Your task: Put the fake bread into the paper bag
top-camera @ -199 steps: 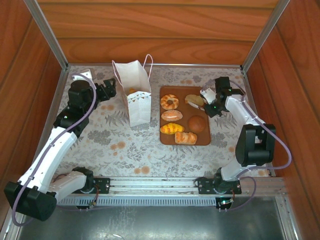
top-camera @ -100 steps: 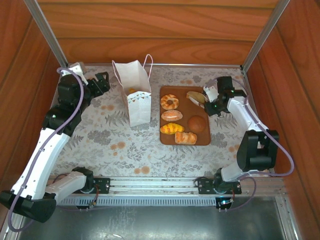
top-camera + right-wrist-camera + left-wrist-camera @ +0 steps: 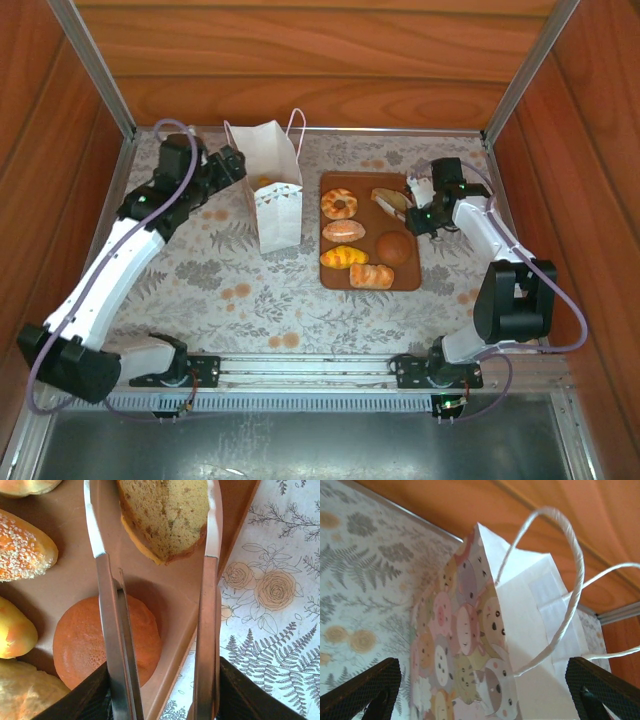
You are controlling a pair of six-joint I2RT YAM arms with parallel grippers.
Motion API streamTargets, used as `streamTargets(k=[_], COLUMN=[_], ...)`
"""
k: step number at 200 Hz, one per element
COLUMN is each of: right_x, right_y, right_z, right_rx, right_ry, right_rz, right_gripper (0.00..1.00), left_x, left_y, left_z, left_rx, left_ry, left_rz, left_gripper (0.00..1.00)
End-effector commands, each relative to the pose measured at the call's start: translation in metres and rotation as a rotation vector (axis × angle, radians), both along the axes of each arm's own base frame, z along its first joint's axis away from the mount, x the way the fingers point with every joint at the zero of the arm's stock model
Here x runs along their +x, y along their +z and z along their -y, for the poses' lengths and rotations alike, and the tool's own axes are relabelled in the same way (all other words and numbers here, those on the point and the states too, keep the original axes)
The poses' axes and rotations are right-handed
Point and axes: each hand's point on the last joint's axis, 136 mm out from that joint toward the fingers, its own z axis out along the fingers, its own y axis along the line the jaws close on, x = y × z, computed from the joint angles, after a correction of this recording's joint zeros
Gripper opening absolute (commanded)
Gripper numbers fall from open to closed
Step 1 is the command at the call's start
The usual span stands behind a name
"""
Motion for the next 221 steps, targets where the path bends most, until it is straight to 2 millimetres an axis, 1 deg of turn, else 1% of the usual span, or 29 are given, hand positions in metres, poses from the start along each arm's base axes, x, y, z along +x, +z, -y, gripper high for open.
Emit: streamTargets(k=[1, 9, 36, 46, 53, 77, 87, 96, 107, 118, 136, 157, 169, 197, 221], right_x=[0.000, 0.000, 0.001, 0.001, 0.001, 0.002, 0.002, 0.001, 0.000, 0.001, 0.000, -0.002, -0.001, 0.001, 0.001], right_y=[0.005, 0.006, 0.006, 0.005, 0.005, 0.005, 0.004, 0.004, 0.005, 0.005, 0.005, 0.005, 0.006, 0.007, 0.007], right_z=[-0.006, -0.007, -0.009, -0.008, -0.008, -0.008, -0.008, -0.008, -0.008, -0.008, -0.008, -0.008, -0.009, -0.011, -0.014], right_rx=[0.028, 0.032, 0.041, 0.040, 0.039, 0.035, 0.035, 0.035, 0.034, 0.031, 0.031, 0.032, 0.035, 0.047, 0.052], right_ry=[-0.002, -0.002, -0.001, -0.002, -0.001, -0.002, -0.003, -0.005, -0.003, -0.005, -0.006, -0.008, -0.008, -0.012, -0.013], right_rz=[0.018, 0.019, 0.023, 0.021, 0.021, 0.020, 0.017, 0.014, 0.016, 0.021, 0.020, 0.017, 0.023, 0.027, 0.024], right_gripper=[0.50, 0.50, 0.50, 0.50, 0.50, 0.50, 0.50, 0.50, 0.50, 0.50, 0.50, 0.50, 0.50, 0.50, 0.50], left_x=[0.006, 0.009, 0.020, 0.024, 0.026, 0.031, 0.032, 0.033, 0.034, 0.035, 0.037, 0.041, 0.043, 0.051, 0.058], left_y=[0.002, -0.001, -0.016, -0.021, -0.024, -0.028, -0.028, -0.028, -0.028, -0.028, -0.024, -0.018, -0.014, -0.008, -0.007], left_z=[0.026, 0.027, 0.019, 0.020, 0.021, 0.023, 0.022, 0.021, 0.020, 0.020, 0.022, 0.025, 0.030, 0.038, 0.042], left_rx=[-0.008, 0.003, 0.056, 0.069, 0.080, 0.111, 0.129, 0.143, 0.157, 0.169, 0.190, 0.210, 0.206, 0.158, 0.123], left_ry=[-0.050, -0.036, 0.039, 0.044, 0.039, 0.031, 0.030, 0.029, 0.030, 0.024, 0.000, -0.031, -0.070, -0.135, -0.148], left_rz=[-0.014, -0.021, -0.038, -0.046, -0.051, -0.052, -0.047, -0.043, -0.040, -0.035, -0.020, -0.001, 0.010, 0.010, 0.009], left_gripper=[0.90, 0.91, 0.90, 0.87, 0.83, 0.61, 0.51, 0.40, 0.30, 0.19, 0.07, 0.06, 0.05, 0.02, 0.00])
